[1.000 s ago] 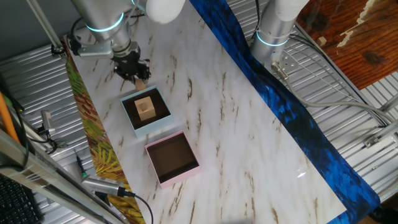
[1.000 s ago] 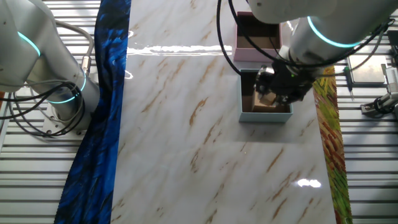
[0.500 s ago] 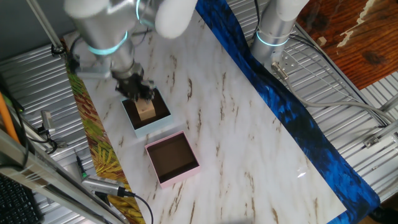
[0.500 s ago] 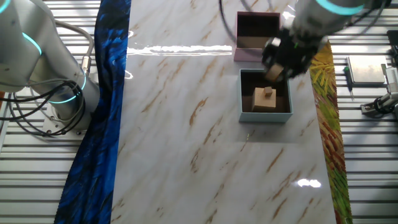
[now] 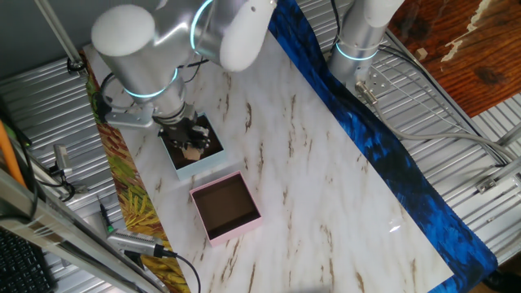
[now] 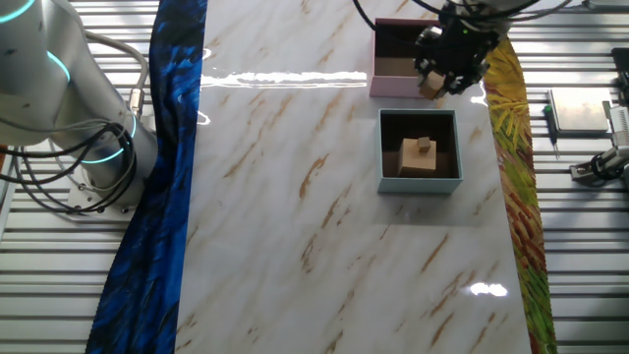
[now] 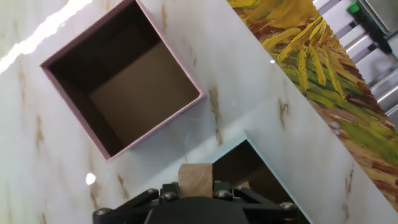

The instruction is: Move an object from one box to another

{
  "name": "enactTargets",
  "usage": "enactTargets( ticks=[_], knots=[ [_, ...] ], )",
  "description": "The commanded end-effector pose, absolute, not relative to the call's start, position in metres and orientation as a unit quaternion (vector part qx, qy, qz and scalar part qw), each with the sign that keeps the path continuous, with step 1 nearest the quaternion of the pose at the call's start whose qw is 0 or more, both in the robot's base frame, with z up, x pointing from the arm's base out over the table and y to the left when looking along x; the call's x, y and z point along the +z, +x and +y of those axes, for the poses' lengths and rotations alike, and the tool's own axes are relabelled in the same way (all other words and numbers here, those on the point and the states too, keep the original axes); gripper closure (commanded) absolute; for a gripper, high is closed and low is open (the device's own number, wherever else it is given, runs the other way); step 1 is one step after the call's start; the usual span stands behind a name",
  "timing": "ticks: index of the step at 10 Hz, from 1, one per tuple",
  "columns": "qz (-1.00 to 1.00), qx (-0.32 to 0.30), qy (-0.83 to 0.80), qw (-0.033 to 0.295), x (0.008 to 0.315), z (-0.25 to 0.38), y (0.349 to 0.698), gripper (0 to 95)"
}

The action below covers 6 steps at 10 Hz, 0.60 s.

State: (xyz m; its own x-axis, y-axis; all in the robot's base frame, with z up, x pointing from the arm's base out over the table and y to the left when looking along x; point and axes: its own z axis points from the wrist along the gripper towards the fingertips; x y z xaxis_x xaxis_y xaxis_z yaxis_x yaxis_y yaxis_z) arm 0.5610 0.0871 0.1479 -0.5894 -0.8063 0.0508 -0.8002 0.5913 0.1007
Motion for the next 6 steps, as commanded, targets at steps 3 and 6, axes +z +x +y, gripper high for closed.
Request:
enactTargets(
  ticks=[3,6],
  knots=[
    [-0.871,-0.039,0.488,0.047,0.1476,0.0823,0.5627,95.0],
    [-0.858,-0.042,0.511,0.043,0.1476,0.0823,0.5627,95.0]
  ],
)
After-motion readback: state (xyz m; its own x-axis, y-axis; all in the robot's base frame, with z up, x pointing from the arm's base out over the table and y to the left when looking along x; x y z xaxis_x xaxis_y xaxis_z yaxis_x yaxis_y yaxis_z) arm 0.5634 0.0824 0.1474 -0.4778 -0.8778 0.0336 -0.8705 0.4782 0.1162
